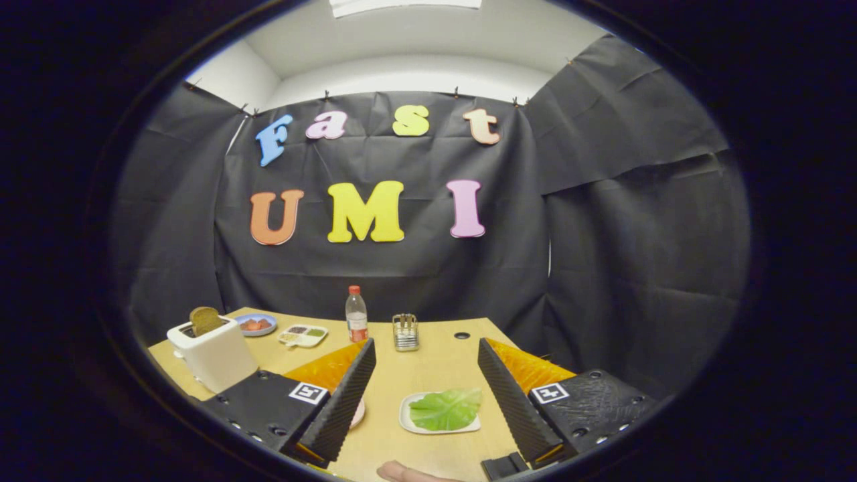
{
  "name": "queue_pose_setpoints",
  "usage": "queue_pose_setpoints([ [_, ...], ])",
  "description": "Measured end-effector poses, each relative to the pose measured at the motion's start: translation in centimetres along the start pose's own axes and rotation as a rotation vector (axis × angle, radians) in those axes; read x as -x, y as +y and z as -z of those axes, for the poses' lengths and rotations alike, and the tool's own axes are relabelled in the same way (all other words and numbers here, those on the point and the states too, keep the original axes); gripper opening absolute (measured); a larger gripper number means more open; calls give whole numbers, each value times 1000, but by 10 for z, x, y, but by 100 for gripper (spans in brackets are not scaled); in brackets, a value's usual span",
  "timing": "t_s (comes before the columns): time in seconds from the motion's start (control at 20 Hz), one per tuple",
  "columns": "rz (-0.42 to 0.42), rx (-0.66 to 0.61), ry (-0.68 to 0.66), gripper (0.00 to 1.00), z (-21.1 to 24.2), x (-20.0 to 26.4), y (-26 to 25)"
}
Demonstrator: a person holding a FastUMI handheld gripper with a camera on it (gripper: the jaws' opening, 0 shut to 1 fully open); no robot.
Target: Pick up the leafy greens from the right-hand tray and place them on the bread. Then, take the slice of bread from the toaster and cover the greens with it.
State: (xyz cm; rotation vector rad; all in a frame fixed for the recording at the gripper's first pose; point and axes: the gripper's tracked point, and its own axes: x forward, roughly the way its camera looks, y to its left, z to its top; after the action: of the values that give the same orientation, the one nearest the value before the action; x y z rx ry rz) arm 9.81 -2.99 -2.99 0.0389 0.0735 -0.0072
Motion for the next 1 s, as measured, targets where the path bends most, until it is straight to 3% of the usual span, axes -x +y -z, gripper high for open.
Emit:
queue_pose_setpoints([
  [0.45, 92, 44, 266, 95, 99, -121, -65],
  [1.0, 151, 33, 505, 95, 212, -176, -96],
])
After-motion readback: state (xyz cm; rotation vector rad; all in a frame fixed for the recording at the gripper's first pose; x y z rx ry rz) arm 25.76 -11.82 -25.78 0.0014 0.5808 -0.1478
